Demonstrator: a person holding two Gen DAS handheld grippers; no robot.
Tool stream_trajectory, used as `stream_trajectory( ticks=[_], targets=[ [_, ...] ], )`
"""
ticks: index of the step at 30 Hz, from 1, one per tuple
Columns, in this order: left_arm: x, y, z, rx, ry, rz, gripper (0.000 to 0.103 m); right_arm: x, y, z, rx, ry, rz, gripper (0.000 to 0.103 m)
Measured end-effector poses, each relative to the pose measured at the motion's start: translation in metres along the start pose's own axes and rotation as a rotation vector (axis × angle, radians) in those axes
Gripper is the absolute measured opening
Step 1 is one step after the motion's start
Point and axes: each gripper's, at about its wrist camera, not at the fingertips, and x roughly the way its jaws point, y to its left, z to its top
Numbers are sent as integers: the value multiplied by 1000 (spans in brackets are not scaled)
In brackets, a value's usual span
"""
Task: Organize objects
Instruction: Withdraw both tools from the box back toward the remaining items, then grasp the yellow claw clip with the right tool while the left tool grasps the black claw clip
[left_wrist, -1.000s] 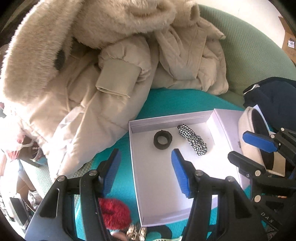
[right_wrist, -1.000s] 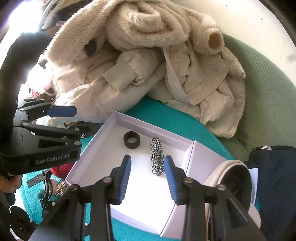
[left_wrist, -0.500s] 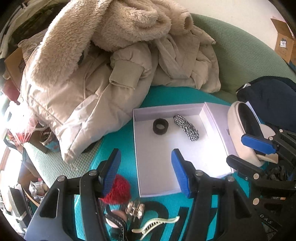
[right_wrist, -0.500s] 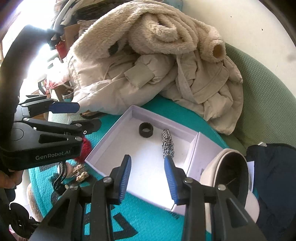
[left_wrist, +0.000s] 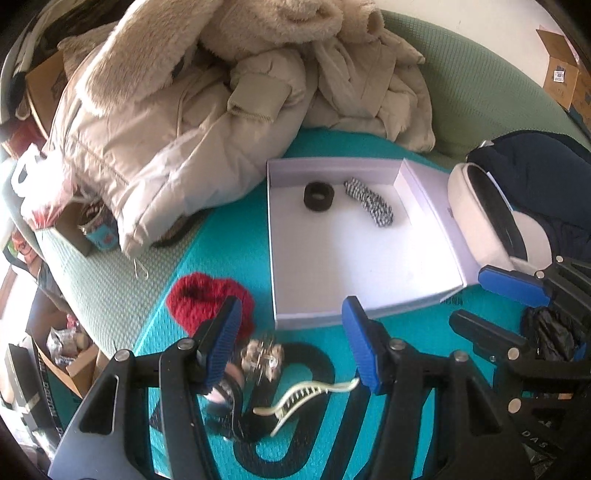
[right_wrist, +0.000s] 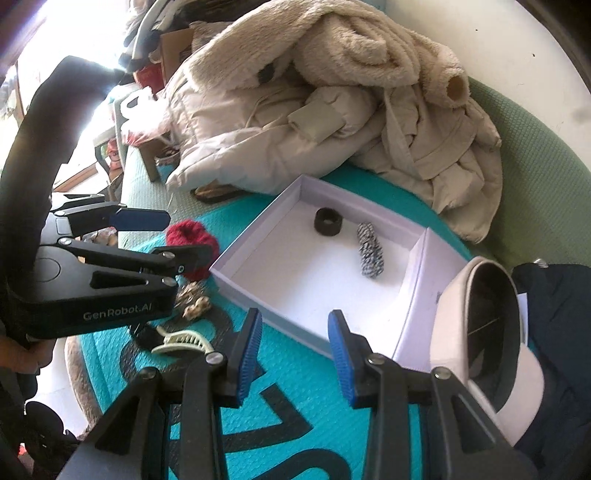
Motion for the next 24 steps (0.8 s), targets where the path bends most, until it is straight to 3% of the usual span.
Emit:
stream_trajectory(
  ticks=[24],
  targets=[
    [3,60,-114,-161,48,9,55,28,76,-56,-66,33,167,37]
  ],
)
